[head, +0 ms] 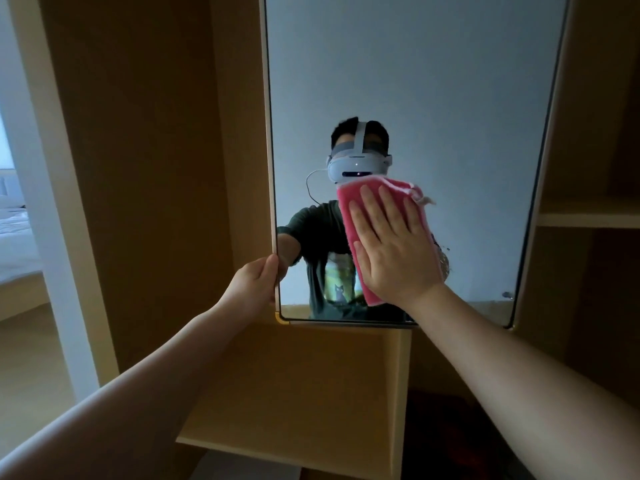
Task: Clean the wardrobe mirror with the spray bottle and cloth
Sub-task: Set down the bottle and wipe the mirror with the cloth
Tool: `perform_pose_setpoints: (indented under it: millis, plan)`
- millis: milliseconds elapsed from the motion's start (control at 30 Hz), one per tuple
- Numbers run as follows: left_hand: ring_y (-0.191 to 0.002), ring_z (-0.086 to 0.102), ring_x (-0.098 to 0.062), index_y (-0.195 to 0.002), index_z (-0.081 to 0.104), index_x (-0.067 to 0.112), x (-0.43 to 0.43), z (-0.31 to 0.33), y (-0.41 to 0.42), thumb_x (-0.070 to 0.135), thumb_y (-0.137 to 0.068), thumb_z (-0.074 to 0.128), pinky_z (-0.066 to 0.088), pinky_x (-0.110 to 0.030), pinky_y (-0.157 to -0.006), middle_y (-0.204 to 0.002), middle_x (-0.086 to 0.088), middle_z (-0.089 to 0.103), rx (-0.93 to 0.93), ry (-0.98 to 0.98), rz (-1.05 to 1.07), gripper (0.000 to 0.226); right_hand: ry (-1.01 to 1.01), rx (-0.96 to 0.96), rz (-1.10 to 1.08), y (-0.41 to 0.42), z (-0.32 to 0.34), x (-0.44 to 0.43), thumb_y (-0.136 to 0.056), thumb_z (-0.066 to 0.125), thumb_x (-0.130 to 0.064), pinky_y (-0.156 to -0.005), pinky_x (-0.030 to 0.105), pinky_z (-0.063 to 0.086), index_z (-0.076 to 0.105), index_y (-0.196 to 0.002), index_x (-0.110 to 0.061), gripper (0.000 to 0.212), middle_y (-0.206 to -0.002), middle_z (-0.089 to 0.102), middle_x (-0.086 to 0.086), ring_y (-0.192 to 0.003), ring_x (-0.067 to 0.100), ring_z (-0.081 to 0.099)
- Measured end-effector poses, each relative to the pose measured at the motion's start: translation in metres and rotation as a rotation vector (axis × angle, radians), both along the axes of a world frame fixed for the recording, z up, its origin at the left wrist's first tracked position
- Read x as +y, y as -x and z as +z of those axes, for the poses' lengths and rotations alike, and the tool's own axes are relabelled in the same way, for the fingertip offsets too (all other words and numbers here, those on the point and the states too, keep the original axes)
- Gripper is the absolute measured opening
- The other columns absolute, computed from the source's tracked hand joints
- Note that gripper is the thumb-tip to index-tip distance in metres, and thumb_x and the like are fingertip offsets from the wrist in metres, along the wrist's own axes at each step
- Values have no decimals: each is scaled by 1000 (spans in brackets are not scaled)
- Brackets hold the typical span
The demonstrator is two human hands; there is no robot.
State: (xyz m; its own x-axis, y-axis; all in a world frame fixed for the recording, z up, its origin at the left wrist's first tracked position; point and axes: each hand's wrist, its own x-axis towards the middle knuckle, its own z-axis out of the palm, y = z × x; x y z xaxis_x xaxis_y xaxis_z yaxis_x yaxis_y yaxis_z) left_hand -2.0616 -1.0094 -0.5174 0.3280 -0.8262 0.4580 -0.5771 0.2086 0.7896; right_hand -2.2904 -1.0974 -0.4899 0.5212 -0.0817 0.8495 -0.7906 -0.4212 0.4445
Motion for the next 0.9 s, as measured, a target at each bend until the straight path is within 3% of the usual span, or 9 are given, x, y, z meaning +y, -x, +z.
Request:
perform_pose_setpoints:
  millis: [100,233,367,467,900]
  plan:
    - [-82,66,-35,-81,66,22,-1,-1,1,39,-101,31,57,-49,-76,-85,-18,68,-19,10,26,44,-9,-3,8,5,-26,-3,-103,23,-37,-120,51,1,13,-154,-9,59,-162,9,16,-149,33,4]
    - [-84,65,-32,-79,64,28,-2,-2,3,39,-102,30,56,-47,-77,-87,-14,69,-38,25,42,43,-26,43,15,16,-59,-5,-103,18,-39,-120,51,-2,11,-155,-9,60,-162,3,15,-149,34,3]
    - [-71,61,-25,-75,63,27,-6,-5,4,37,-102,31,52,-37,-65,-76,-8,65,-21,52,64,43,-23,74,15,25,-78,-7,-102,24,-39,-120,51,-3,13,-155,-10,61,-163,6,13,-149,34,7]
    - [-64,57,-17,-74,63,27,-7,-7,4,37,-102,31,46,-30,-58,-71,-4,63,-34,69,74,44,-25,77,18,26,-79,-7,-102,25,-40,-120,50,-2,14,-155,-10,61,-163,5,13,-149,33,7]
    - [-61,53,-17,-72,61,22,-6,-6,7,33,-103,29,42,-30,-57,-68,-4,59,-72,85,92,46,48,205,32,48,-61,-12,-102,26,-39,-121,50,3,14,-155,-12,60,-163,6,11,-150,30,8]
